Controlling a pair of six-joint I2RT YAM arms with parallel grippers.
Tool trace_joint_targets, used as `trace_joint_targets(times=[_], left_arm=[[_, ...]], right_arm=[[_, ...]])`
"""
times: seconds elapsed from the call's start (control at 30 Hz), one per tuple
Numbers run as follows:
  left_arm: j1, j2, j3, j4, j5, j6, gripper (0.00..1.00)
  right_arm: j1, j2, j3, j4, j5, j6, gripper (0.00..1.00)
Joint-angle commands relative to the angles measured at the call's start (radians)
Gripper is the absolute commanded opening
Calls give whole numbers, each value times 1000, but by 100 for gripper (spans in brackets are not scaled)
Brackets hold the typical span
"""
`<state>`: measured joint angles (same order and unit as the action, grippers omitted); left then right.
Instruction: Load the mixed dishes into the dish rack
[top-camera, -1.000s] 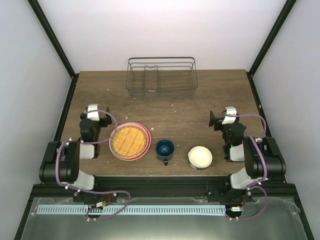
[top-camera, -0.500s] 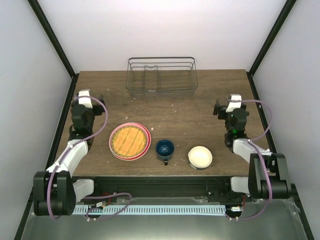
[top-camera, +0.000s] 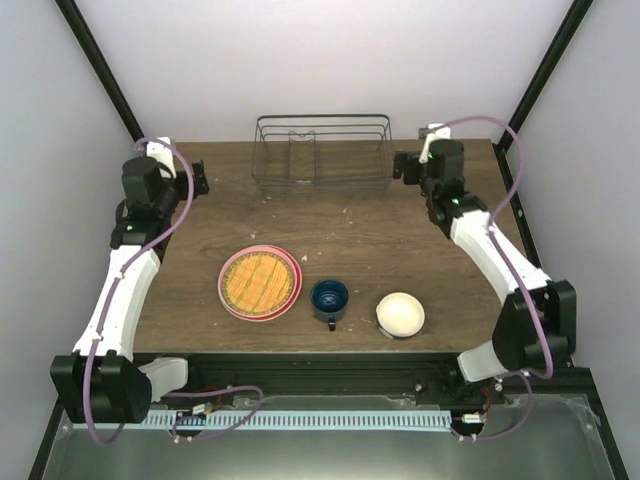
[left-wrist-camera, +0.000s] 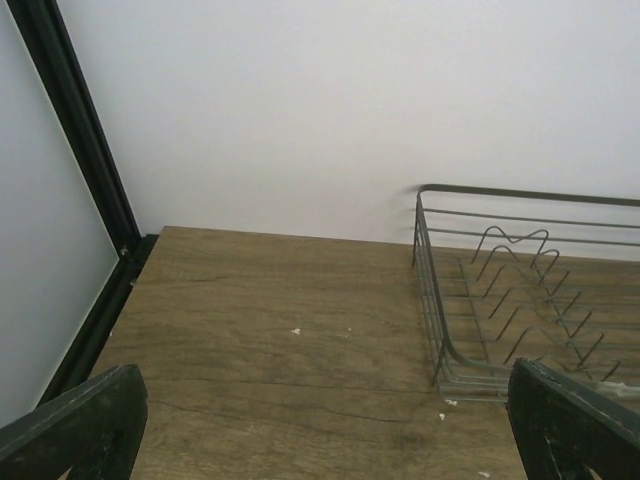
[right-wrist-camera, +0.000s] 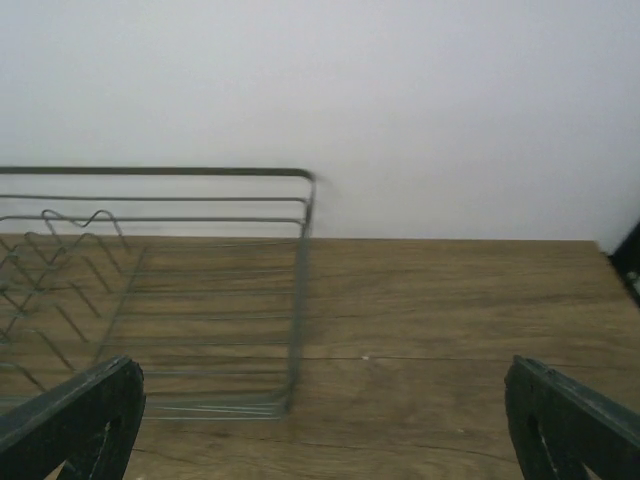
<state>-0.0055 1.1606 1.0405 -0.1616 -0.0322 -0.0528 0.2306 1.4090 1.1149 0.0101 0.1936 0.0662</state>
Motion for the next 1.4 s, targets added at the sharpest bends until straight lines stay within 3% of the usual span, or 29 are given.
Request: trace_joint_targets(times=[0.0,0.1,0.73,1.37], left_arm=[[-2,47,154,-233,19,-23,100],[-4,53,186,-271,37,-38,100],[-20,4,52,-287,38,-84,100],[-33,51,26,-284,47,-104,100]], right_arm=[[58,161,270,-268,-4,77,100],[82,269,412,-328,-40,104,100],[210,843,1100,-514,-167,164,100],[248,1001,1145,-474,-248,205,100]])
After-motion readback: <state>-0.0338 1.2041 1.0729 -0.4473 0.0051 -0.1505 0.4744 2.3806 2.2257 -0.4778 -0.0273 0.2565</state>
